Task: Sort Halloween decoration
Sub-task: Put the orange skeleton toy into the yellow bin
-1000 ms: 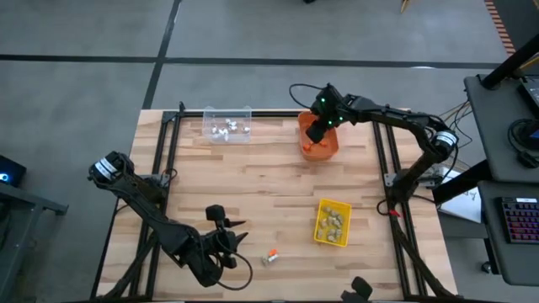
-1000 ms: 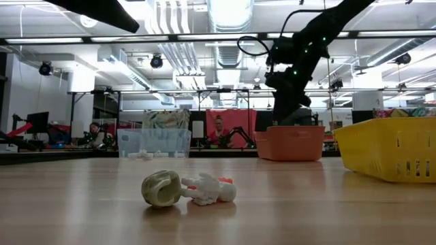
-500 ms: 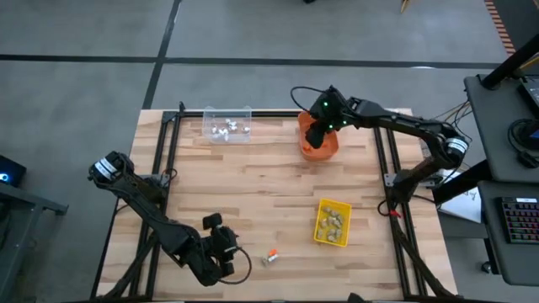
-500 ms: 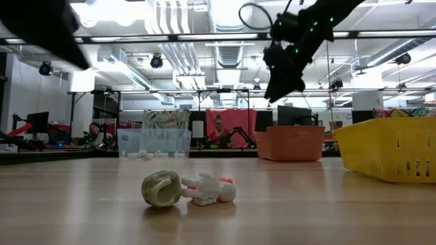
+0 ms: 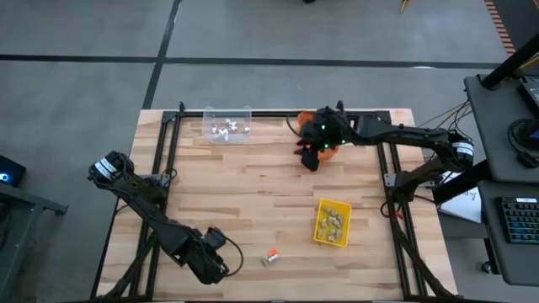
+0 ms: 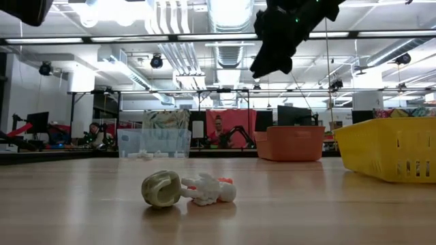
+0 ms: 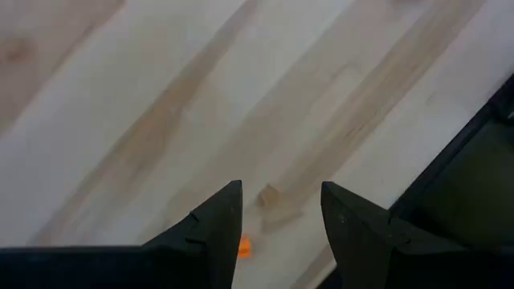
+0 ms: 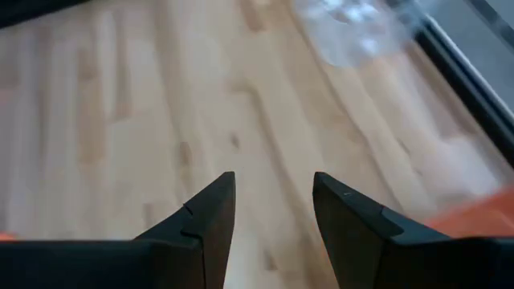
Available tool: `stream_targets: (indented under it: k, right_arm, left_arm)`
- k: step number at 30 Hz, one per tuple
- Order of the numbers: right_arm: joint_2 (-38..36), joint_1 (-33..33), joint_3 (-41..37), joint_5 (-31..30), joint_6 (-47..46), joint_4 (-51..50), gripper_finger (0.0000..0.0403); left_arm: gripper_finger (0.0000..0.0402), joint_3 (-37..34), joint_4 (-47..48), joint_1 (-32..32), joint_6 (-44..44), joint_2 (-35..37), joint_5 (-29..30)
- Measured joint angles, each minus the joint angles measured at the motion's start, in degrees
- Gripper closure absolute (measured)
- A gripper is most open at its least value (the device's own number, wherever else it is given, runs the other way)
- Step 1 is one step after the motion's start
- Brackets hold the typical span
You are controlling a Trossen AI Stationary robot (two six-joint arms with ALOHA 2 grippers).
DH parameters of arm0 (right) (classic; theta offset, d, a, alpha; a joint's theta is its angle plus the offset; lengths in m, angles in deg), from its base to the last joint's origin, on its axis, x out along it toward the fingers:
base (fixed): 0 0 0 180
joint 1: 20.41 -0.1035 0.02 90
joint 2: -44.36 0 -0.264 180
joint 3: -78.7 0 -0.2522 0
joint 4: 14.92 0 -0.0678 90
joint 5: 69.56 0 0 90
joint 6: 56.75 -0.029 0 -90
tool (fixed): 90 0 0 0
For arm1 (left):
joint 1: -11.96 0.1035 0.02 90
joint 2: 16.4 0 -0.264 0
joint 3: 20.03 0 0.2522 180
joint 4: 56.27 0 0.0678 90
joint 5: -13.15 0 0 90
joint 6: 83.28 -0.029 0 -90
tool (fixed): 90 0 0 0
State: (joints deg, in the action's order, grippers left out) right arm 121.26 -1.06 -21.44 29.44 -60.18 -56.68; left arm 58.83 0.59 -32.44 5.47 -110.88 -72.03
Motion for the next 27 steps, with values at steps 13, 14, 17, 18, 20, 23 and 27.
stream_targets:
  k: [13, 14, 17, 18, 20, 23, 27]
  right_arm:
    - [-0.04, -10.79, 0.0, -0.13, -0.46, 3.25, 0.0247]
    - [-0.04, -11.12, 0.01, -0.14, -0.41, 3.5, 0.0248]
    - [-0.04, -11.64, 0.02, -0.2, -0.13, 3.43, 0.0253]
    - [-0.04, -11.79, 0.02, -0.23, -0.13, 3.45, 0.0255]
    - [-0.04, -11.86, 0.02, -0.29, -0.11, 3.47, 0.0258]
    - [-0.04, -11.86, 0.02, -0.28, -0.05, 3.45, 0.0262]
    - [-0.04, -11.86, 0.02, -0.31, 0.33, 3.45, 0.0267]
  left_arm:
    - [0.0249, 0.02, 2.49, -5.91, 24.06, -0.17, 5.3]
    - [0.0249, 0.02, 2.55, -6.22, 25.29, -0.32, 5.77]
    - [0.0249, 0.02, 2.64, -6.69, 27.41, -1.09, 6.19]
    - [0.0249, 0.02, 2.61, -6.67, 27.59, -1.51, 6.22]
    - [0.0249, 0.02, 2.7, -6.67, 27.92, -2.54, 6.24]
    - [0.0249, 0.02, 2.74, -6.61, 27.71, -3.79, 6.24]
    - [0.0249, 0.02, 2.77, -6.65, 24.35, -5.01, 6.21]
